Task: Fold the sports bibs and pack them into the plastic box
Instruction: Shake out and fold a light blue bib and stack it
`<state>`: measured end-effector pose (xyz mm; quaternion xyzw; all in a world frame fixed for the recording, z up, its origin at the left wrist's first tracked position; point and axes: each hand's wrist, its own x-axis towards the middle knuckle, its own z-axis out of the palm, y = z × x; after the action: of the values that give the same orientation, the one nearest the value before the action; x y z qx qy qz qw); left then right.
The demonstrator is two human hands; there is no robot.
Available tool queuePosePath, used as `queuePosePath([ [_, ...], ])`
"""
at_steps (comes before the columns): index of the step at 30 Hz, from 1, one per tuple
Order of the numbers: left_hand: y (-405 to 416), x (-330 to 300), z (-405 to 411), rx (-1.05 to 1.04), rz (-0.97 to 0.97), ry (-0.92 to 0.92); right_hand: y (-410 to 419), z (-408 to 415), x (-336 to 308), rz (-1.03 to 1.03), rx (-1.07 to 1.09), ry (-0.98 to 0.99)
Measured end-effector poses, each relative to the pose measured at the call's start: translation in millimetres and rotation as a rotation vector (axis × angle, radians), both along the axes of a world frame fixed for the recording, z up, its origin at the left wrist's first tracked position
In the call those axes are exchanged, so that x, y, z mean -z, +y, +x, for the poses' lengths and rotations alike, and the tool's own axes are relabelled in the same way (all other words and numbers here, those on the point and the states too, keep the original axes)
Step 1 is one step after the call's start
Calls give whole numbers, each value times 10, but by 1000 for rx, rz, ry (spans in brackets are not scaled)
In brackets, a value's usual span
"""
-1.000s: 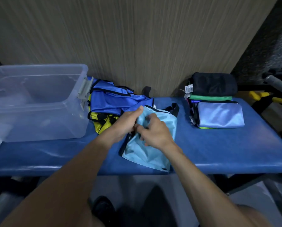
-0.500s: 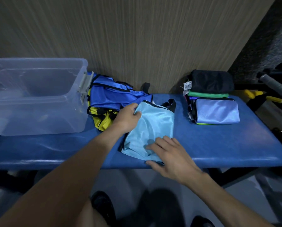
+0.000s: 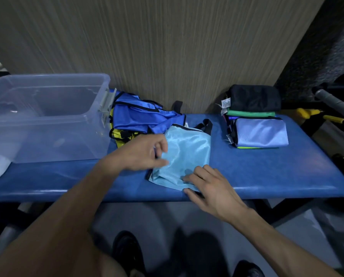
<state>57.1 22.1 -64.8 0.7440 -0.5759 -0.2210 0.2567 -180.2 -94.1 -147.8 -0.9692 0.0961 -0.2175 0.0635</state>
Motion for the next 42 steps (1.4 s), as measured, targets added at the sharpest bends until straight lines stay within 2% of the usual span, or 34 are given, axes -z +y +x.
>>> queuePosePath([
  [3, 235, 57, -139, 49, 56, -116, -15, -9, 12, 7, -11, 4],
  [6, 303, 231, -232, 8, -12, -348, -14, -11, 35, 5, -17, 21],
  [9, 287, 359, -304, -1, -85, -445, -16, -5, 46, 10, -14, 27],
  [13, 340, 445, -276, -66, -72, -440, -3, -7, 50, 2, -4, 30],
  [17, 386, 527, -235, -111, 15, -331, 13, -26, 76, -2, -25, 17],
  [19, 389, 515, -198, -47, -20, -306, 11, -37, 86, -9, -29, -9],
  [22, 372, 490, -208, 134, -134, -368, 6, -78, 110, -13, -19, -29],
  [25, 328, 566, -236, 260, -83, -425, -47, -126, 151, -18, -26, 13],
  [27, 301, 618, -193, 271, -52, -437, -99, -150, 146, 27, -40, 34],
  [30, 299, 638, -83, 263, -91, -369, -170, -172, 101, 108, -43, -3],
  [33, 316, 646, -21, 201, -128, -228, -196, -172, 98, 111, -52, -24],
  [35, 319, 647, -2, 167, -140, -197, -207, -156, 101, 120, -44, -25],
  [38, 335, 651, -20, 166, -146, -263, -194, -113, 10, 266, 19, -79],
  [42, 324, 654, -121, 66, -209, -362, -193, -43, -157, 465, 111, -174],
])
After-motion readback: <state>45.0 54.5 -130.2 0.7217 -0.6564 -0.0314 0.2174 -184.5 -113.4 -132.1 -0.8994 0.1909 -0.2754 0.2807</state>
